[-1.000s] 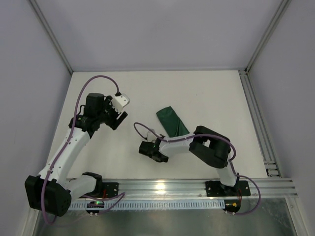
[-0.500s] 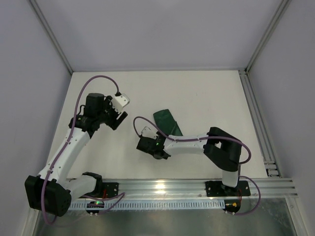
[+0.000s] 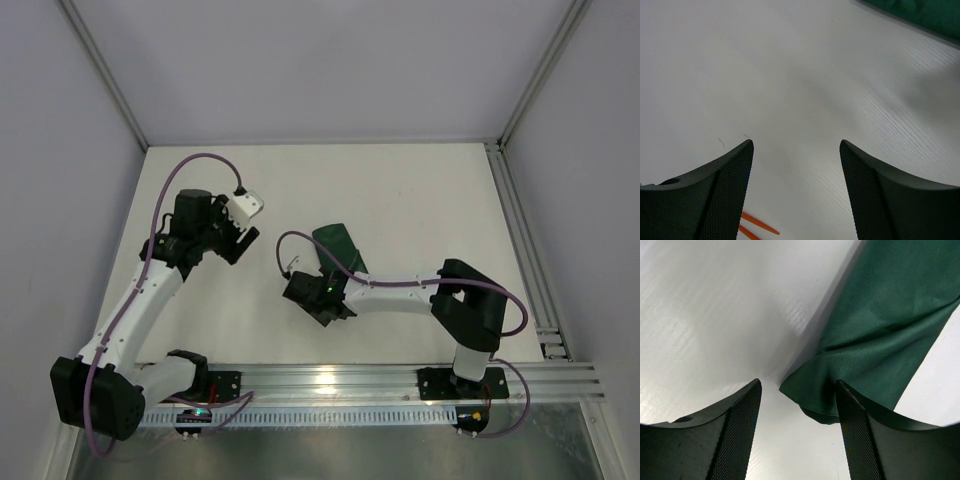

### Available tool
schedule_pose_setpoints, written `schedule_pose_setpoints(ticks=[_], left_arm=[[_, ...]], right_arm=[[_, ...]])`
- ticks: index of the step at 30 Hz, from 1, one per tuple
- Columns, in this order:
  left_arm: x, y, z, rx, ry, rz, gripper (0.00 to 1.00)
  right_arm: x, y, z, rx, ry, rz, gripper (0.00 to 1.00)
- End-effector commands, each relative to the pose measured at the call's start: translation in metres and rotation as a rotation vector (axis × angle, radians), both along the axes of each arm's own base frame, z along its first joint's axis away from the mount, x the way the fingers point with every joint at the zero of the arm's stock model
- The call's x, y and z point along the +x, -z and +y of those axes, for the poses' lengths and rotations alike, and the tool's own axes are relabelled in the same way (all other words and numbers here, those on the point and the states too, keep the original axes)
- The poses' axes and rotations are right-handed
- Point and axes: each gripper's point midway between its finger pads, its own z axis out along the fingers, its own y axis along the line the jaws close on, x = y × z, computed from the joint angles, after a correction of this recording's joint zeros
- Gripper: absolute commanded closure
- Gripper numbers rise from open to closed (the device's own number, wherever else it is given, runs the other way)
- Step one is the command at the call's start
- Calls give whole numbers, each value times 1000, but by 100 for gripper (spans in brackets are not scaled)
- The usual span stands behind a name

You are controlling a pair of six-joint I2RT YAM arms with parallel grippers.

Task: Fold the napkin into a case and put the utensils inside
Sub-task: Move the smaller rectangle folded napkin to the center of the board, then pick up the knife from the corner of the board.

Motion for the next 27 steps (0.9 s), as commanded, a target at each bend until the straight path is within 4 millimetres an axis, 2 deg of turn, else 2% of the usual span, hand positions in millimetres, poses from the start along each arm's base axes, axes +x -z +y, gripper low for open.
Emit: schedule_pose_setpoints(ticks=[1,9,13,16,19,20,22,23,26,27], left_arm=[[6,-18,-1,-12,6,-50,28],[5,-17,-1,-10,11,-47,28],[6,-14,-2,-10,11,-36,28],[6,-10,-1,-4,9,-29,28],[7,-7,4,15,-19,-25,28],[10,-5,11,33,-54,-24,27],[15,-1,20,54,-111,-13,27],[21,0,34,58,-187,-9,26],[33,10,53,0,-321,50,23],[35,14,61,-21,-363,75,23]], right_arm=[[3,-18,-4,41,52,-26,35],[7,-13,-29,-44,130,-74,37],[7,-12,-28,-42,121,-77,42],[7,-16,-23,-24,105,-71,37],[9,-36,-12,47,78,-84,29],[11,-51,-7,98,72,-102,27],[13,-69,-1,147,52,-119,25],[15,-86,3,199,45,-143,24],[18,-113,9,295,30,-187,21],[19,-130,8,344,18,-217,20]])
